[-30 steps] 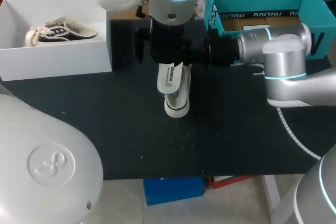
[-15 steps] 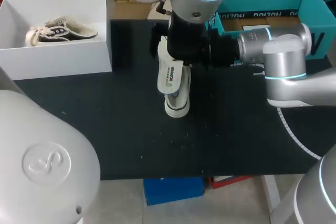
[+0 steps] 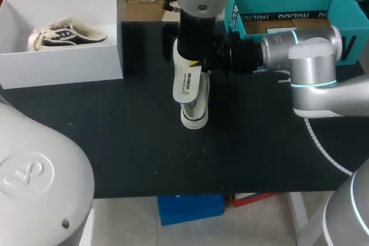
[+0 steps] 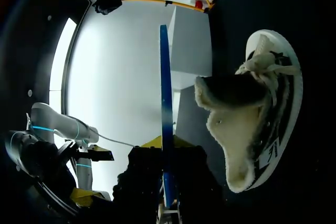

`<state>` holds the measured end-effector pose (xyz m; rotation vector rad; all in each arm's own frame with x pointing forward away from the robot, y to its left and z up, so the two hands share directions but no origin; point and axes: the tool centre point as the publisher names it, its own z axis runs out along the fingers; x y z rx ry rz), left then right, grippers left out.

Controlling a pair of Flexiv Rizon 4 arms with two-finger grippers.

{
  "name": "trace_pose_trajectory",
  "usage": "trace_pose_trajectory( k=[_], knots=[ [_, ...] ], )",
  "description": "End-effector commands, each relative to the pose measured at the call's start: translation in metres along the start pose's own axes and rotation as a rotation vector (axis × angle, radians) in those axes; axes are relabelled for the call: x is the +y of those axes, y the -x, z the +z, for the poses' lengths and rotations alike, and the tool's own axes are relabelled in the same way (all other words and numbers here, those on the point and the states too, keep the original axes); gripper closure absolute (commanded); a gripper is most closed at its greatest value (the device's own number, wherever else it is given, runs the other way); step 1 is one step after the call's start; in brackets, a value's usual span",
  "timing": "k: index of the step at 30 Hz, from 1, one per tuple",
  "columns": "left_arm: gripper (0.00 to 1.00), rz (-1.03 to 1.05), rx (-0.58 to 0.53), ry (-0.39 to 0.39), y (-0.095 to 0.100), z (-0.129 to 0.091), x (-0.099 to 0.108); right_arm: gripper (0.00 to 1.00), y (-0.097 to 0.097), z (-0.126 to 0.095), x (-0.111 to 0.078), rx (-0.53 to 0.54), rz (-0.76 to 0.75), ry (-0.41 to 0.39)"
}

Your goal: Take the shoe out of the shoebox, open the shoe tongue, remove and reinsert the insole, then place the shoe into the shoebox

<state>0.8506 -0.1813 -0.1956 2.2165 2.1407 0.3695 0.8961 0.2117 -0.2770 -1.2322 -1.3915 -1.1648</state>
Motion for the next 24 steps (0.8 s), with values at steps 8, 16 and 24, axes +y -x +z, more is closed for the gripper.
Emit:
trace_pose_trajectory(
  k=[8,16,24],
  knots=[
    [0.00,0.000,-0.038,-0.013,-0.007,0.007,0.034,1.00,0.000,0.001,0.001,-0.001,0.001,0.000],
    [0.00,-0.005,-0.056,-0.021,-0.007,0.018,0.068,1.00,0.000,0.001,0.001,-0.001,0.001,0.000],
    [0.00,-0.004,-0.087,-0.023,-0.004,0.028,0.104,1.00,0.000,0.001,0.001,-0.001,0.001,0.000]
  ],
)
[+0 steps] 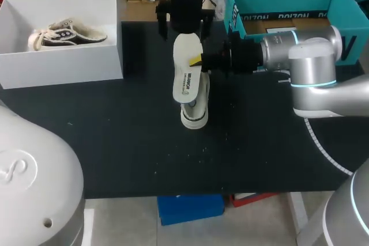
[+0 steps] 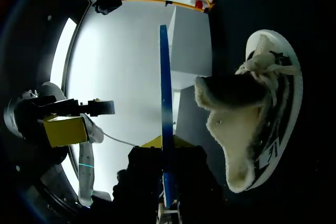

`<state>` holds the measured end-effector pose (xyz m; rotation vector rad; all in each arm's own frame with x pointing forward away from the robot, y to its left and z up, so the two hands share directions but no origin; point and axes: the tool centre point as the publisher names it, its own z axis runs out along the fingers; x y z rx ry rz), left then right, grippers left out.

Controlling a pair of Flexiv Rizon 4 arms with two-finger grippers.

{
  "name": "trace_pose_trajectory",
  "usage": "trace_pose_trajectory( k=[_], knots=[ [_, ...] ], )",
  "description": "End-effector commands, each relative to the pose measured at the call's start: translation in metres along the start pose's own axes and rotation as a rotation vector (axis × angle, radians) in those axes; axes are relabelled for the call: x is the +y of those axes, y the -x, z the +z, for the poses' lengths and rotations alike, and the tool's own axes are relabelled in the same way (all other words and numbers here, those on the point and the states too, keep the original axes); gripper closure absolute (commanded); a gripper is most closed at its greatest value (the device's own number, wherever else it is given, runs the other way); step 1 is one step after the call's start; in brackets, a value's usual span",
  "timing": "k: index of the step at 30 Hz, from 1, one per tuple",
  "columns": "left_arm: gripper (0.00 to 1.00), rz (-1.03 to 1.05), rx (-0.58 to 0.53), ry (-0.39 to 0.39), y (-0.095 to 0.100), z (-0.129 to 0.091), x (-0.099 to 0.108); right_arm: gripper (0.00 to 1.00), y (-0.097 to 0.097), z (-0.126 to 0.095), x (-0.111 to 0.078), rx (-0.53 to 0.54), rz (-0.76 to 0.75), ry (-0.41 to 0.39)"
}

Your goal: Take the shoe out of the shoebox, open the shoe tongue, remove and reinsert the insole, then place the shoe into the shoebox

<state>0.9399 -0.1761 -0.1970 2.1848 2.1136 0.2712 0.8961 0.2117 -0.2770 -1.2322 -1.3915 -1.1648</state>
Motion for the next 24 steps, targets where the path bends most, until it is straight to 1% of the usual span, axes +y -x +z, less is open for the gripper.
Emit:
trace_pose_trajectory(
  k=[1,7,10,13,15,18,24],
  knots=[
    [0.00,0.006,-0.010,-0.019,0.003,0.010,0.021,1.00,0.000,0.001,0.001,-0.001,0.001,0.000],
    [0.00,-0.002,-0.064,-0.050,0.003,0.018,0.046,1.00,0.000,0.001,0.001,-0.001,0.001,0.000],
    [0.00,-0.013,-0.074,-0.053,0.003,0.020,0.054,1.00,0.000,0.001,0.001,-0.001,0.001,0.000],
    [0.00,-0.021,-0.086,-0.058,0.003,0.020,0.059,1.00,0.000,0.001,0.001,-0.001,0.001,0.000],
    [0.00,-0.025,-0.088,-0.063,0.004,0.021,0.059,1.00,0.000,0.001,0.001,-0.001,0.001,0.000],
    [0.00,-0.024,-0.085,-0.068,0.008,0.019,0.052,1.00,0.000,0.001,0.001,-0.001,0.001,0.000],
    [0.00,-0.018,-0.101,-0.071,0.010,0.010,0.026,1.00,0.000,0.001,0.001,-0.001,0.001,0.000]
  ],
)
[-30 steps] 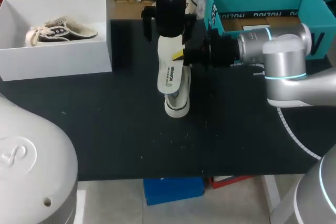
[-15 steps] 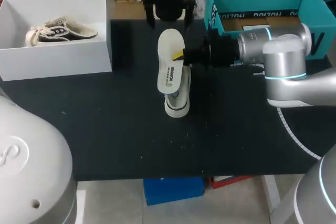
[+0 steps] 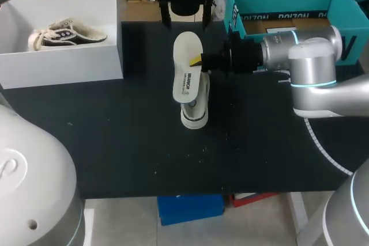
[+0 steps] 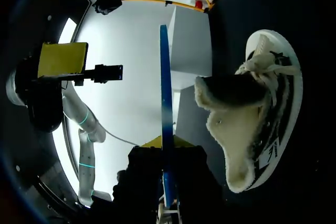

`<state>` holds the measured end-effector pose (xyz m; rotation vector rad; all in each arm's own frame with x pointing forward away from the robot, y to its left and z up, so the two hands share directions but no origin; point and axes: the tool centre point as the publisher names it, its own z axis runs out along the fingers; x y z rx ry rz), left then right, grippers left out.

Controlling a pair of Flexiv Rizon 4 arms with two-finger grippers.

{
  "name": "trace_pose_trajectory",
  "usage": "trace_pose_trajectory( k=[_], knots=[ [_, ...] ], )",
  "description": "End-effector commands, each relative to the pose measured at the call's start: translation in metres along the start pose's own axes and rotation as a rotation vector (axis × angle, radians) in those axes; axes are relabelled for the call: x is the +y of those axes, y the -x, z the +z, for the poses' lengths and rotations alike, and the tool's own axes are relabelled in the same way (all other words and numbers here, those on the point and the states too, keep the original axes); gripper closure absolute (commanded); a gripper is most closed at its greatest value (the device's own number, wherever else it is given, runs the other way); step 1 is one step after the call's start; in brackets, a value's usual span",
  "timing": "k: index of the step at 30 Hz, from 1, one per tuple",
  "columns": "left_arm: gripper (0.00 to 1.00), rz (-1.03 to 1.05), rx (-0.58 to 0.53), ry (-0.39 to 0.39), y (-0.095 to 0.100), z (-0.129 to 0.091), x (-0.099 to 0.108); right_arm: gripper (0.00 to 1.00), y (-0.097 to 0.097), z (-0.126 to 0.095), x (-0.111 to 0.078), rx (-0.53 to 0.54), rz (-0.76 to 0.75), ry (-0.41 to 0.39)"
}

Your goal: Take the shoe out of the shoebox, open the shoe tongue, remove and reinsert the insole, then place the shoe into the shoebox

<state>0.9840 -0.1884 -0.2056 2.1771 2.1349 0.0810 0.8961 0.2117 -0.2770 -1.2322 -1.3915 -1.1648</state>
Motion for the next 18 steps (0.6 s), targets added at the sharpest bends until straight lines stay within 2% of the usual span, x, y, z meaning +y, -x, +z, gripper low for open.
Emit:
trace_pose_trajectory(
  k=[1,11,18],
  knots=[
    [0.00,0.003,-0.012,0.016,-0.001,-0.006,-0.023,1.00,0.000,0.001,0.001,-0.001,0.001,0.000],
    [0.00,0.012,0.008,-0.003,-0.002,-0.015,-0.079,1.00,0.000,0.001,0.001,-0.001,0.001,0.000],
    [0.00,0.062,0.006,0.016,-0.003,-0.017,-0.118,1.00,0.000,0.001,0.001,-0.001,0.001,0.000]
  ],
)
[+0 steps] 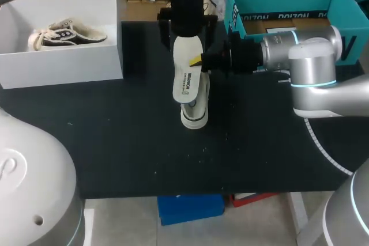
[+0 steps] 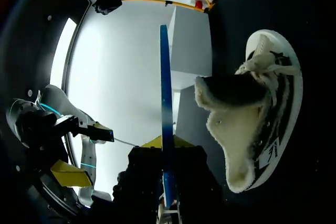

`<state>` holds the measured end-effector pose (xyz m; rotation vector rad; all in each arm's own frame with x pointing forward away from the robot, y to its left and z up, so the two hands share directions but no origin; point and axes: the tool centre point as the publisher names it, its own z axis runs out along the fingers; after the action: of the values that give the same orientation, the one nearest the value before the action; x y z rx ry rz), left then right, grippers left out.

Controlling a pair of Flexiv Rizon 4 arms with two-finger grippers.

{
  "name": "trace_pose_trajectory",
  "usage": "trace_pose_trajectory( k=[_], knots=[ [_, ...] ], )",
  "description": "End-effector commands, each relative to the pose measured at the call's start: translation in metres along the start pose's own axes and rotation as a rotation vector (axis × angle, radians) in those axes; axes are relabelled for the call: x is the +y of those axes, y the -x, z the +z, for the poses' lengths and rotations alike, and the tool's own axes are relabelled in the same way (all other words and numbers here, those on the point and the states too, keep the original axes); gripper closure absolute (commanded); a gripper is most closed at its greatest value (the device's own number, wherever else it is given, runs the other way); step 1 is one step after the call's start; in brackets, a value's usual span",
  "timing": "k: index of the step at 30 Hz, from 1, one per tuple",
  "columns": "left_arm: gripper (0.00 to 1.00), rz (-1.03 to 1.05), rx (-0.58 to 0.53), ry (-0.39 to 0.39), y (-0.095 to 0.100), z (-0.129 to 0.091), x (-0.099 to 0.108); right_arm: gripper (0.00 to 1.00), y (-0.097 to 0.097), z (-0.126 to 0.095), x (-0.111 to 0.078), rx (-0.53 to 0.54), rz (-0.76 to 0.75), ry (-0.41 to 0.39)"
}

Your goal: Take the shoe out of the shoebox, open the shoe tongue, remove and reinsert the insole, then place the shoe into the shoebox

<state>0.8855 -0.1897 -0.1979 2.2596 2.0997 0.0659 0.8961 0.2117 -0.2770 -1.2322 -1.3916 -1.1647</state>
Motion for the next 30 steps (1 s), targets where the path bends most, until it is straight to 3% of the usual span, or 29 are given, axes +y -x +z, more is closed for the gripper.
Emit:
trace_pose_trajectory(
  k=[1,5,14,30],
  knots=[
    [0.00,0.016,-0.014,0.050,-0.006,0.002,-0.026,1.00,0.000,0.001,0.001,-0.001,0.001,0.000],
    [0.00,0.019,-0.046,0.048,-0.010,0.004,-0.041,1.00,0.000,0.001,0.001,-0.001,0.001,0.000],
    [0.00,0.058,-0.411,0.025,-0.039,0.020,-0.062,1.00,0.000,0.001,0.001,-0.001,0.001,0.000],
    [0.00,0.058,-0.411,0.025,-0.039,0.020,-0.062,1.00,0.000,0.001,0.001,-0.001,0.001,0.000]
  ],
)
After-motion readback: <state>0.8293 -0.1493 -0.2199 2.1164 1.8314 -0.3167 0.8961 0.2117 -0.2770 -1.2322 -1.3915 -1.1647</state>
